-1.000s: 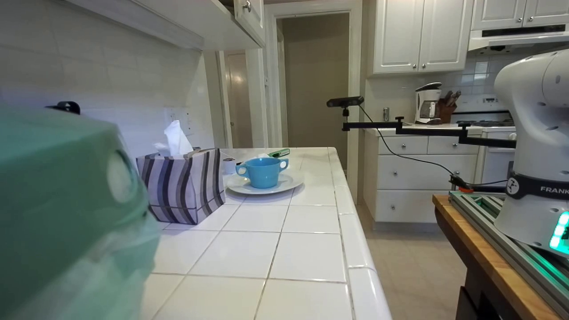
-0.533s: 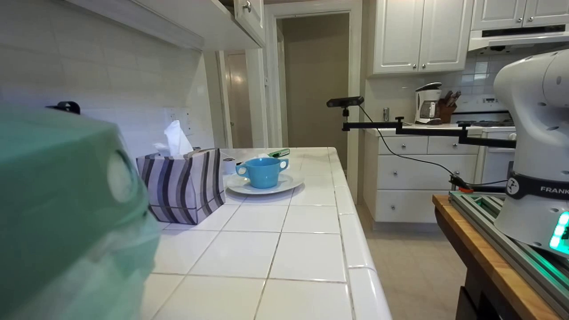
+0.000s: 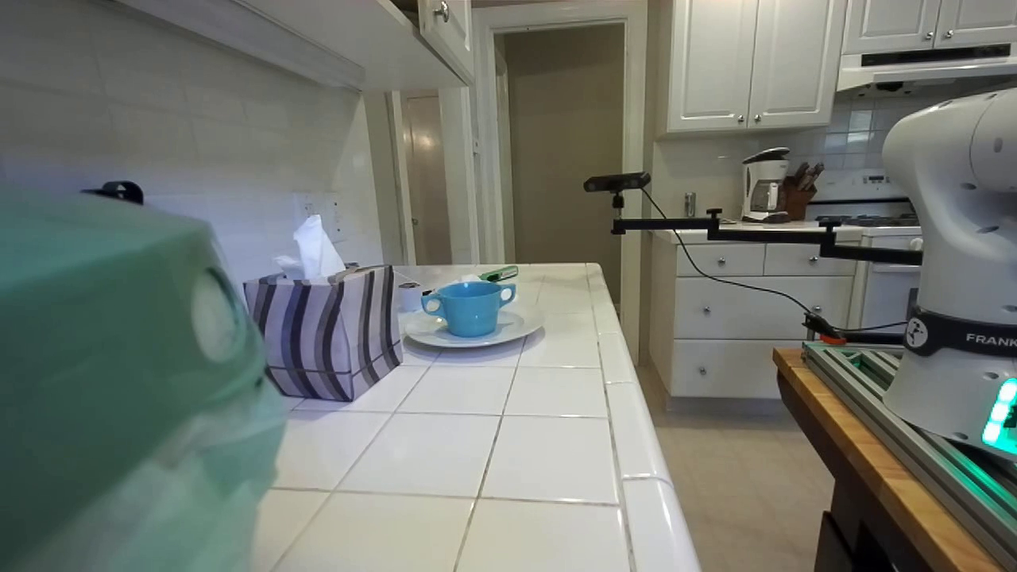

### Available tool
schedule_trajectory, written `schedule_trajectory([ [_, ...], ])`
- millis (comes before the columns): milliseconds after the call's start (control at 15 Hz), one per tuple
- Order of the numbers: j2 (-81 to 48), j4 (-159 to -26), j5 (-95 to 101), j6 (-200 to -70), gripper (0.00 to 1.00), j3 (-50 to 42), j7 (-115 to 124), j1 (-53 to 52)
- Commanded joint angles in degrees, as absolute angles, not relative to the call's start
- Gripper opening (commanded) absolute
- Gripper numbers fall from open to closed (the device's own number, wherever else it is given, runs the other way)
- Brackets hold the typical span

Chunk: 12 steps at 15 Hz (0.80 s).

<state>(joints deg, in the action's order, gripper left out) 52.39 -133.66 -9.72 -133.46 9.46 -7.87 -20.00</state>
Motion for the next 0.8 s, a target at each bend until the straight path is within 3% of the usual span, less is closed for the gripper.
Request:
schedule_trajectory([
  [0, 51.77, -132.55, -7.87, -135.15, 1.00, 11.00, -6.09, -17.66],
  [733, 52.91, -131.35, 1.33, -134.61, 1.00, 14.55, -3.25, -10.69],
])
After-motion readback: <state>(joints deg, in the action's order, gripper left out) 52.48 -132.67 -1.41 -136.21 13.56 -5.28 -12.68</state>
